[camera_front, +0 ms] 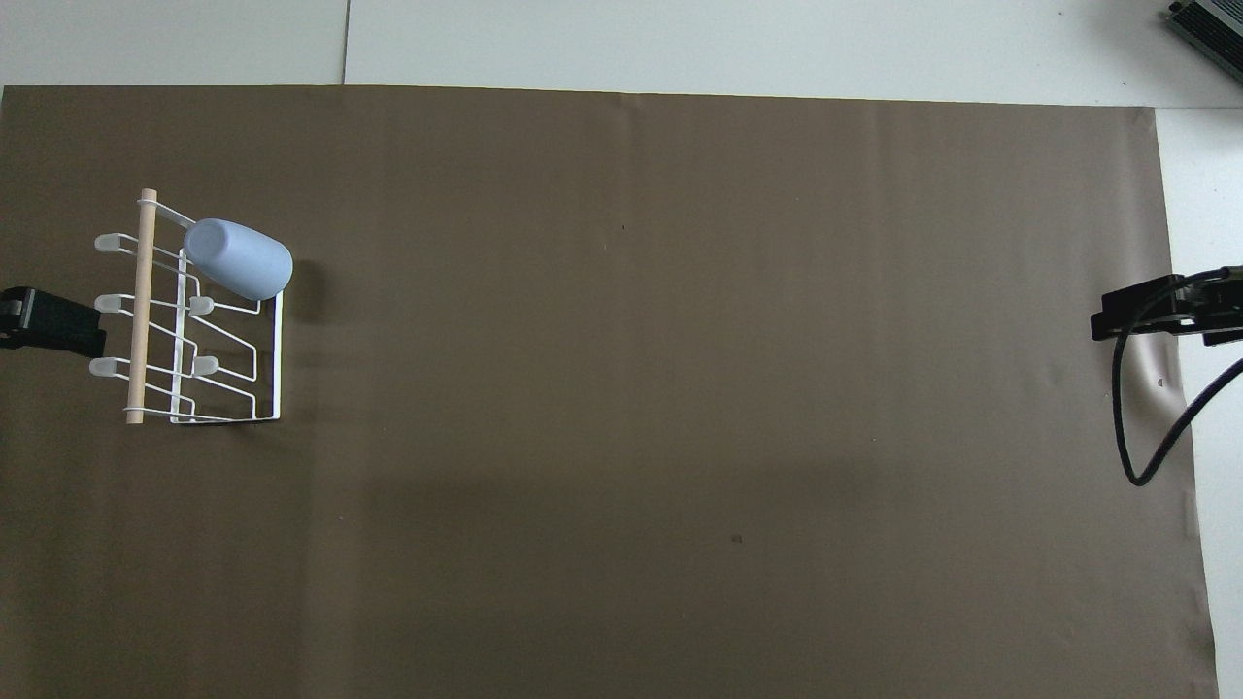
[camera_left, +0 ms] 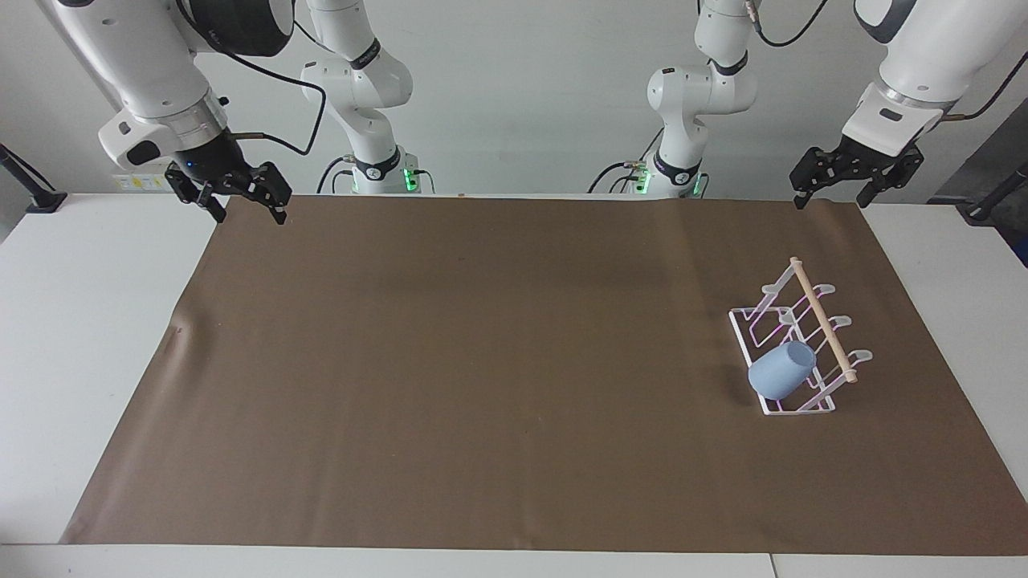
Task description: Hang cup on cup holder
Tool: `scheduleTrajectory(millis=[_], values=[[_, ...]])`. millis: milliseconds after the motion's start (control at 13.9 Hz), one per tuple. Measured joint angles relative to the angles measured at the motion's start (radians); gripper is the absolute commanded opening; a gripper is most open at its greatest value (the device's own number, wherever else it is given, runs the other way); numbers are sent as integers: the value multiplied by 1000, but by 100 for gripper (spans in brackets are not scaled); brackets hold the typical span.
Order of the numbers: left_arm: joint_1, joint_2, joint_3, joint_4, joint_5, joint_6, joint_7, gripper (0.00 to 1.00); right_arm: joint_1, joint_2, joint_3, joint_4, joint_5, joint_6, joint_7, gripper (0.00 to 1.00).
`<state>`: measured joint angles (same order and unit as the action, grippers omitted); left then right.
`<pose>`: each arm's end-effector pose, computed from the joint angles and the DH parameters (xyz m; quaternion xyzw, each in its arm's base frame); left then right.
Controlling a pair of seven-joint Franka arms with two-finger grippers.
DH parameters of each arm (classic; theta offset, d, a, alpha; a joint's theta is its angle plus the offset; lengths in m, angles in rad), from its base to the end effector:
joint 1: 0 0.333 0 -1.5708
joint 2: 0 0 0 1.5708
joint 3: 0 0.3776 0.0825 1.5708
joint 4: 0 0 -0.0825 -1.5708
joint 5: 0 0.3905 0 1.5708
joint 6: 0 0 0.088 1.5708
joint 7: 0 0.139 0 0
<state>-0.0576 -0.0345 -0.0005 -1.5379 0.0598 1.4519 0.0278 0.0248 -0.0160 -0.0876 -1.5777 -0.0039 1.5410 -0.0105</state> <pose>0.5338 -0.0222 0.6788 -0.9984 0.0401 0.0253 0.0302 0.5502 -0.0356 0.6571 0.9996 -0.0262 -0.0104 0.0009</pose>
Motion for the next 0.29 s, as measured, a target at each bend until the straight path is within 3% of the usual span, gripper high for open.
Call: scheduleTrajectory(millis=[288], values=[[0, 0, 1, 0, 0, 0, 0, 100, 24, -11, 1, 0, -22, -2, 0, 100]])
